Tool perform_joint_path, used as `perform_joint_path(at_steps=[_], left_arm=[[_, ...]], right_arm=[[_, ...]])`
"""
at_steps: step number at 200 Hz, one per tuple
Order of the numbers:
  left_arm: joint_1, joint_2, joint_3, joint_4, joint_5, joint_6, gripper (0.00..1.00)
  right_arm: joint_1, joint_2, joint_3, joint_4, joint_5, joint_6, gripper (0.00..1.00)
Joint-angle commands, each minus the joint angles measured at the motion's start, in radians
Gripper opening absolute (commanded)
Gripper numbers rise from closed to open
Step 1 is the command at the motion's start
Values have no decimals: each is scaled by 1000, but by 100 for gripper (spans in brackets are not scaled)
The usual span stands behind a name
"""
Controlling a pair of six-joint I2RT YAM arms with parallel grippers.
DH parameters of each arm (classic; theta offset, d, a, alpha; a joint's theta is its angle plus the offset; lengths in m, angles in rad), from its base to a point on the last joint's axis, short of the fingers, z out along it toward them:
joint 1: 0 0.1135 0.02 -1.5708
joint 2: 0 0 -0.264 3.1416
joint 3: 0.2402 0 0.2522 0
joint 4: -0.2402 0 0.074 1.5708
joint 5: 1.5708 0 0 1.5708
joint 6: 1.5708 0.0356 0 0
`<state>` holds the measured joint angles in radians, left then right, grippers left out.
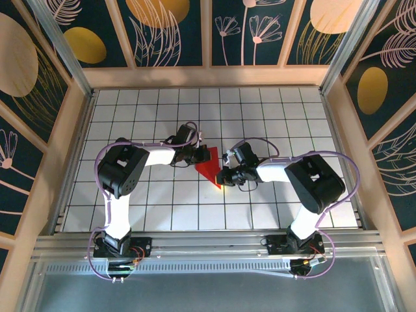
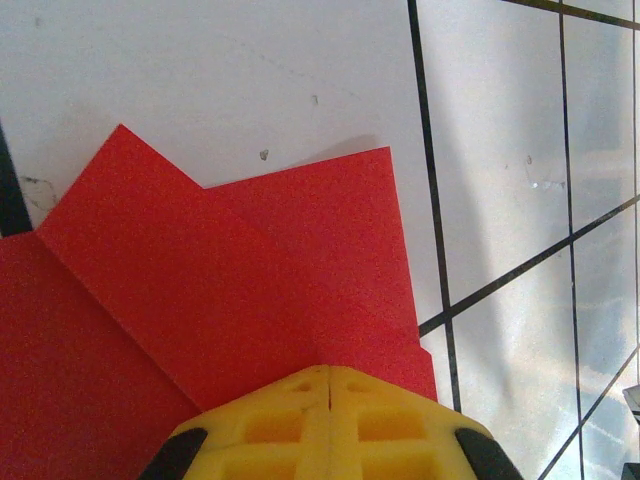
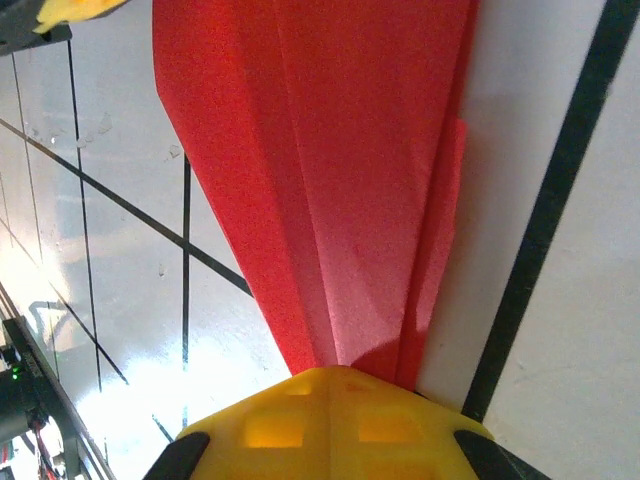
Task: Fold a paper plane with a square sheet of paper (fold left side to right side)
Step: Fourth fold the wing at the center of the table.
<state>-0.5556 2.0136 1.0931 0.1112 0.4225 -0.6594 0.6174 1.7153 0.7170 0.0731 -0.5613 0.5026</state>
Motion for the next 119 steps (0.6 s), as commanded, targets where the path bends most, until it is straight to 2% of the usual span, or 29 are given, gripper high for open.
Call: perform_joint_path(at_steps=[1, 119], left_arm=[[16, 65, -6, -94, -126, 5, 0], [19, 84, 8, -107, -148, 12, 0]], right_arm=[[16, -9, -44, -196, 26, -28, 0], [17, -32, -50, -265, 43, -52, 0]])
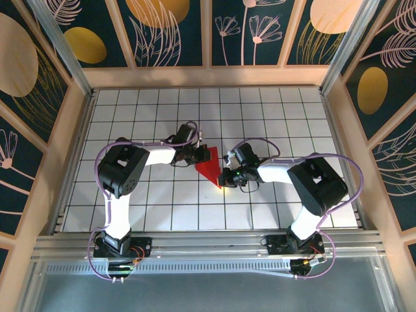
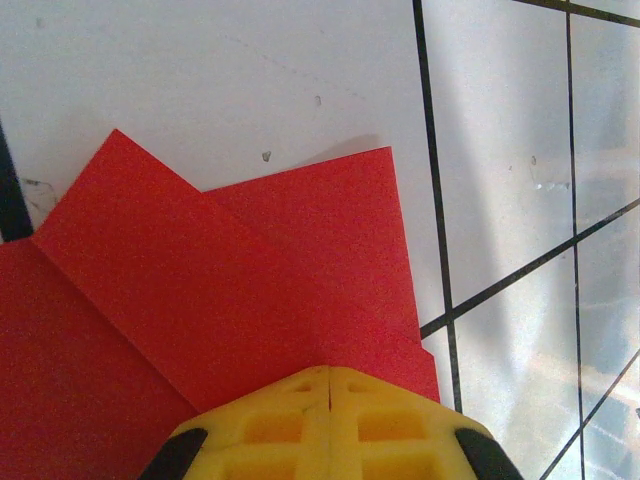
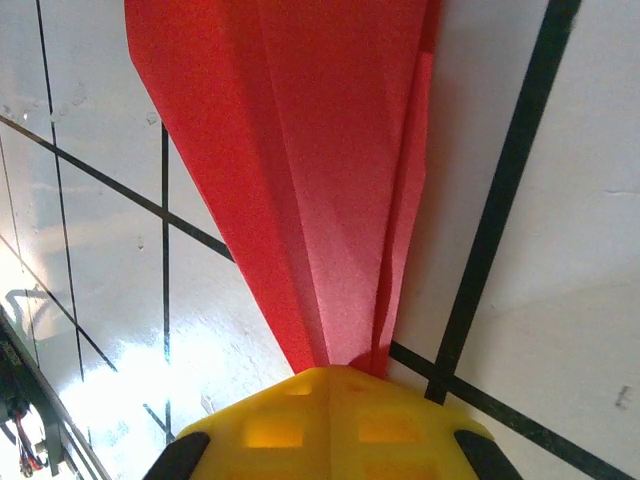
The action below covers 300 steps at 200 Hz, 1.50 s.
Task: Fold a paper plane with a square sheet of paper (fold left side to right side)
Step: Fourth fold the wing at the center of the table.
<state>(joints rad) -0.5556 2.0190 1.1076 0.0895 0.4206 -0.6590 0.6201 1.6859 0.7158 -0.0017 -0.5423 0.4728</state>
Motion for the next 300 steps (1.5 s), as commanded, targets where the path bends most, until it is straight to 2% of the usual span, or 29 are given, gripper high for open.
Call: perform_joint_path(at_steps=[1, 172, 220, 229, 241, 253, 268, 300], left_arm=[[19, 79, -5, -85, -146, 11, 0], [25, 82, 8, -93, -154, 17, 0], [26, 29, 8, -59, -67, 9, 0], [25, 11, 15, -48, -38, 2, 2], [26, -16, 22, -23, 3, -12, 9], [26, -44, 31, 4, 42, -31, 17], [26, -81, 45, 9, 50, -40, 23], [52, -188, 19, 0, 2, -42, 31]], right_arm=[[14, -3, -49, -191, 24, -22, 0], [14, -34, -34, -270, 25, -57, 0], [-19, -107, 17, -303, 8, -96, 0], [-35, -134, 30, -294, 0, -104, 6], [-63, -164, 44, -272, -11, -113, 11], [-67, -180, 55, -233, -7, -114, 21], [-109, -178, 67, -180, 3, -114, 30], [-115, -112, 108, -74, 4, -104, 36]])
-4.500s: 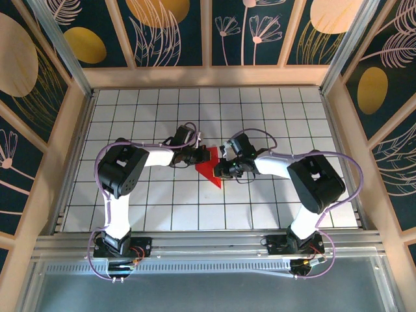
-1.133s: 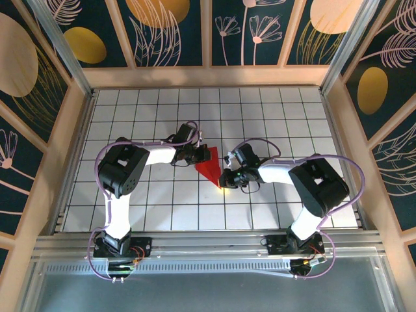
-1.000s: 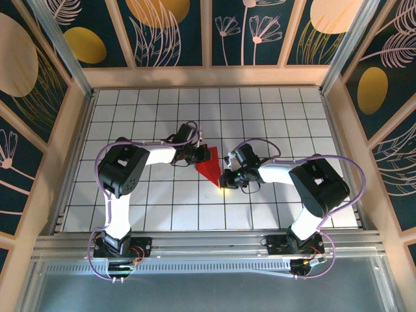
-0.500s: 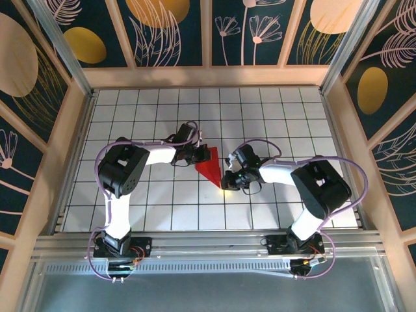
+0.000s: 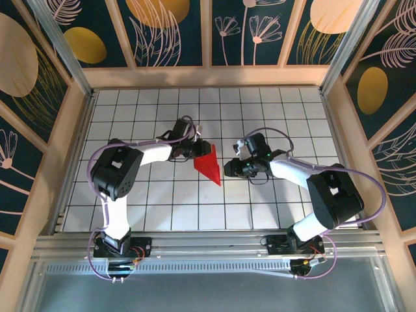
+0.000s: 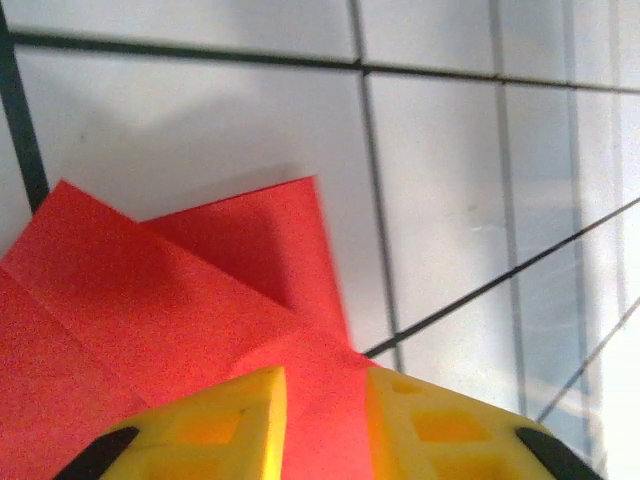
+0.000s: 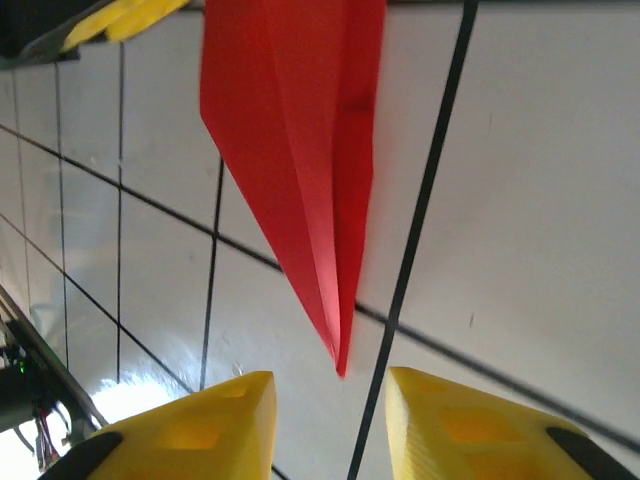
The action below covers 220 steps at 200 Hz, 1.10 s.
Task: Fold a paper plane with a square sheet of paper (fold left side to right side)
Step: Fourth fold the wing at the center of the table, then turn over the paper at the center of the table.
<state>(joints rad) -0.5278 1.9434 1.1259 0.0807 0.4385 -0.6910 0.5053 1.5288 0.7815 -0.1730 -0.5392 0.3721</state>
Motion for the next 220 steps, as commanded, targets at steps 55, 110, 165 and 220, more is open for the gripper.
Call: perform_joint_path(at_steps=[55, 110, 165, 220], left_arm=[[81, -337, -190, 7, -157, 0, 36], [84, -448, -271, -23, -217, 8, 39], [85, -475, -276, -38, -229, 11, 40], [111, -545, -315, 24, -159, -38, 52]], right_arm=[[36, 222, 168, 145, -5, -16, 37], [36, 325, 240, 115, 37, -16, 37], [55, 345, 234, 144, -6, -14, 28], [47, 268, 211, 174, -27, -15, 1]])
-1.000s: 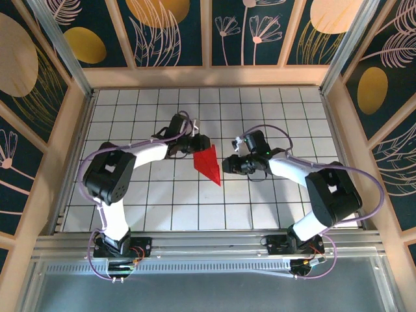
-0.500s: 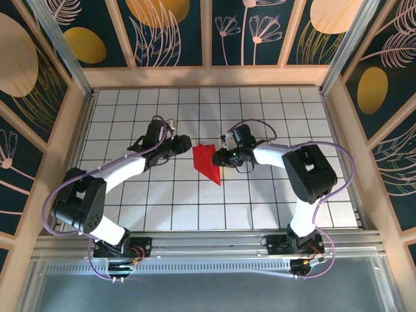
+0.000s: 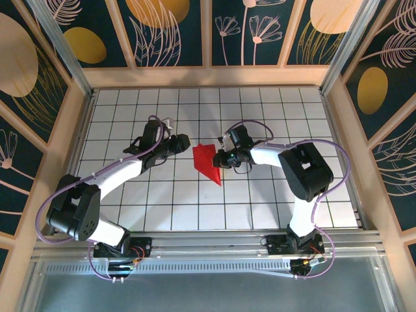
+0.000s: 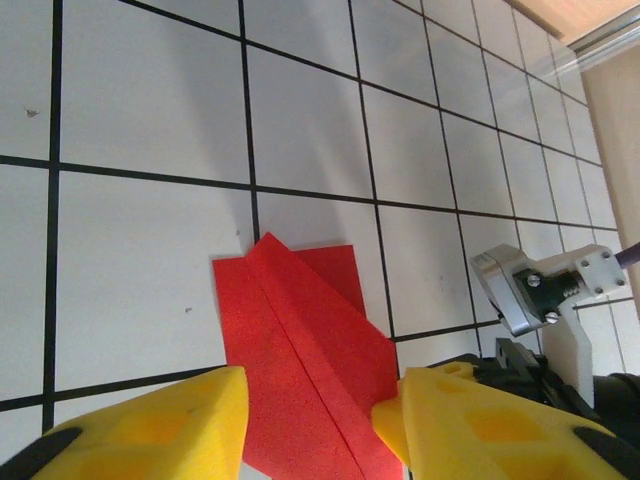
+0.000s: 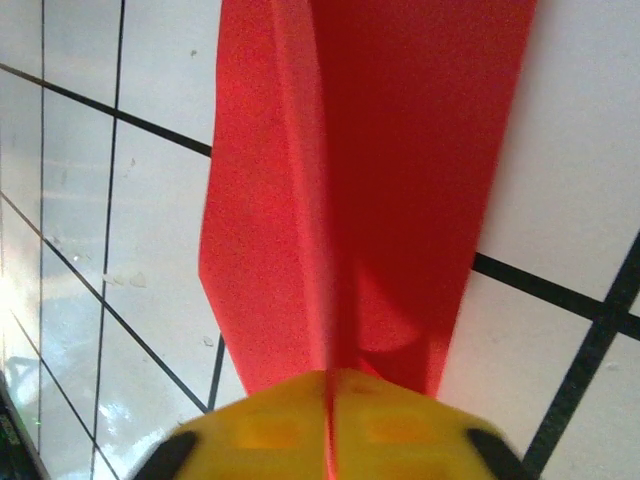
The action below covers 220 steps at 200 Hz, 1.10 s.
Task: Fold a paper plane with a square sheet of paper (fold left side to right side)
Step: Turn over the paper at the center of the table.
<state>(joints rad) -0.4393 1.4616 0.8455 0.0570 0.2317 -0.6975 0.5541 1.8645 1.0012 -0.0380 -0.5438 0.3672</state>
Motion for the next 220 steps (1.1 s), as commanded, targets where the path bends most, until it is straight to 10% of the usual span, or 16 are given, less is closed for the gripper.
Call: perform_joint_path(at_steps=[1, 38, 112, 220], left_arm=[[23, -66, -37, 51, 50, -33, 53], [43, -159, -115, 284, 219, -118, 74], [10, -57, -142, 770, 522, -342, 66], [-39, 22, -80, 758, 497, -331, 14]], right_arm=[[-2, -72, -9, 42, -23, -10, 1], [-84, -281, -104, 188, -143, 20, 0], [-106, -444, -252, 658, -414, 294, 0], [-77, -439, -246, 636, -380, 293, 8]])
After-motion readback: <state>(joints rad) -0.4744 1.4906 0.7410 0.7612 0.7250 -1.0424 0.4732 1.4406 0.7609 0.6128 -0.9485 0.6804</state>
